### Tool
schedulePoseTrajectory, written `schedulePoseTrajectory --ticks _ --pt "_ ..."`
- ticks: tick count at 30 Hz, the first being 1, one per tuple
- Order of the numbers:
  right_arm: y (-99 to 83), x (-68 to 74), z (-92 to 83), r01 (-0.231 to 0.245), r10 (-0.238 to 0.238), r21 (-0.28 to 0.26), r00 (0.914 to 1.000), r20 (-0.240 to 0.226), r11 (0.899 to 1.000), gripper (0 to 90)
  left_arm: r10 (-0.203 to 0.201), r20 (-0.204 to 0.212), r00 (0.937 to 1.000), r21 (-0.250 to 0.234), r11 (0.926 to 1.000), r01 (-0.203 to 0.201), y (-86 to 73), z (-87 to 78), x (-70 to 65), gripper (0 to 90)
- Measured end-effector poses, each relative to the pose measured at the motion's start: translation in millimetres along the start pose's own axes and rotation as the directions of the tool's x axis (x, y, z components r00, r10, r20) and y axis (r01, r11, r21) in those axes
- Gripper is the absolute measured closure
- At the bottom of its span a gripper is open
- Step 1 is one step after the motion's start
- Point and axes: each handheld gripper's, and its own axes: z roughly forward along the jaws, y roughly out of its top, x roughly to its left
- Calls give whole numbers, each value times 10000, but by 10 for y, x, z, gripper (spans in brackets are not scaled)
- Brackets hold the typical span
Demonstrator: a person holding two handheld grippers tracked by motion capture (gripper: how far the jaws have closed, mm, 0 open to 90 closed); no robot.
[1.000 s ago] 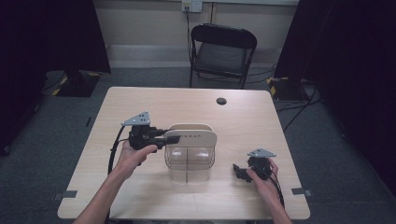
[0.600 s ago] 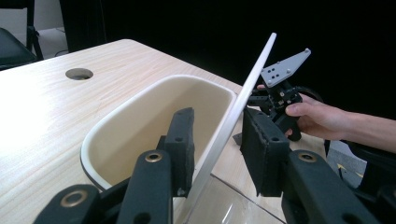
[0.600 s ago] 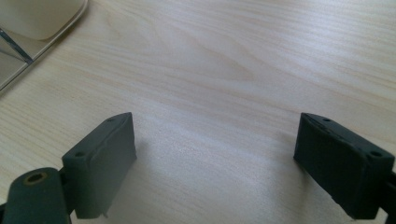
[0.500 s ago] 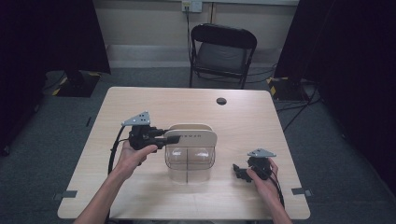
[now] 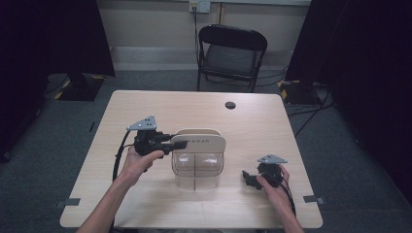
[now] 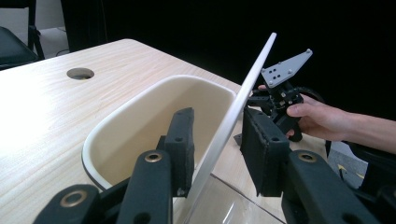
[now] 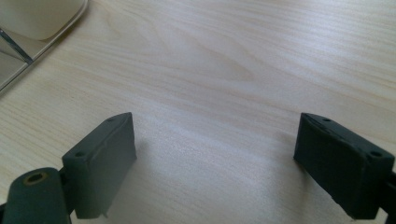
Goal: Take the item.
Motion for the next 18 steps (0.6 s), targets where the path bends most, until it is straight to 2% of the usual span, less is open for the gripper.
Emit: schedulePoseTrajectory --ticks 18 --pt "0 0 -1 -2 2 6 10000 -3 10000 119 -33 -41 10000 -31 10000 33 1 3 7 646"
